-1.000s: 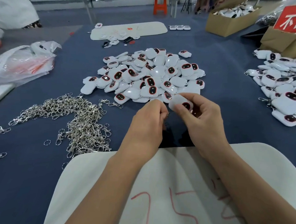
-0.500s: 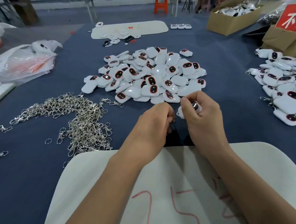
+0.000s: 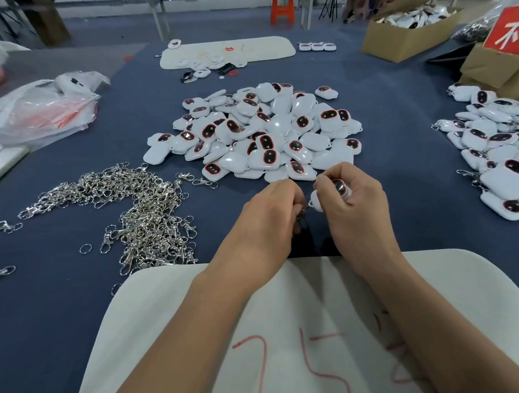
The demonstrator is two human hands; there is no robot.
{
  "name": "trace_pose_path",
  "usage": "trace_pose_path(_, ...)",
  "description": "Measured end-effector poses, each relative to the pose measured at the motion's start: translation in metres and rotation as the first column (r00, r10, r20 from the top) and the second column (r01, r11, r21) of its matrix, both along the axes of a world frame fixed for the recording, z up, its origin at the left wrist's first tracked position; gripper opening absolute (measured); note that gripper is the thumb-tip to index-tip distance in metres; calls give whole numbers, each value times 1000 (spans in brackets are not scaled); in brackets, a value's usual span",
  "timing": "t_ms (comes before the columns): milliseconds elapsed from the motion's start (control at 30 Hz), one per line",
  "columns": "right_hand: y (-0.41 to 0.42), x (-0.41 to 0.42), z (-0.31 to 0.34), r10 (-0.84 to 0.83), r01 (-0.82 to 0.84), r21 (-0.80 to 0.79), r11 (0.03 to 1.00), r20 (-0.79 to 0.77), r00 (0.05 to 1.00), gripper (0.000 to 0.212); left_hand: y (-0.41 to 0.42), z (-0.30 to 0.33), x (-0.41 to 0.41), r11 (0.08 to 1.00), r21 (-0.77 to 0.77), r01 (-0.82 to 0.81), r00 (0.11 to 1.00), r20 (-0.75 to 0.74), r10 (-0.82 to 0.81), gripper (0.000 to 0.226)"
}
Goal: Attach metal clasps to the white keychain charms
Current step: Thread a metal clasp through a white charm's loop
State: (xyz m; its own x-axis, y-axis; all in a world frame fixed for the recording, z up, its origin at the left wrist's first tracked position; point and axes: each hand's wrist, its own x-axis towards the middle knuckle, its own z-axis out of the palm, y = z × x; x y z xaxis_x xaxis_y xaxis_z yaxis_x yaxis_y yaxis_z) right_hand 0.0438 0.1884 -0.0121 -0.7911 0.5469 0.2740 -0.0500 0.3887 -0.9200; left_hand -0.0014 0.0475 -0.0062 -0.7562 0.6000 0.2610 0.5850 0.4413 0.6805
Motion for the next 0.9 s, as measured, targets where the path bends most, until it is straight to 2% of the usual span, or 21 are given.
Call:
trace_pose_path(267,-1,0,0,-15,14,39,999,4,1000,23,0,2,1,999,-2,32,999,-34,-32,15)
trace_pose_path(767,-2,1,0,-25,24,87,996,14,1000,20,4,-4,1,999,-22,-42,994,-105,39,17)
trace_pose_path(900,-2,1,0,-21,21,77,997,-2,1000,22,4,-3,0,999,38,-33,997,-66,36,15)
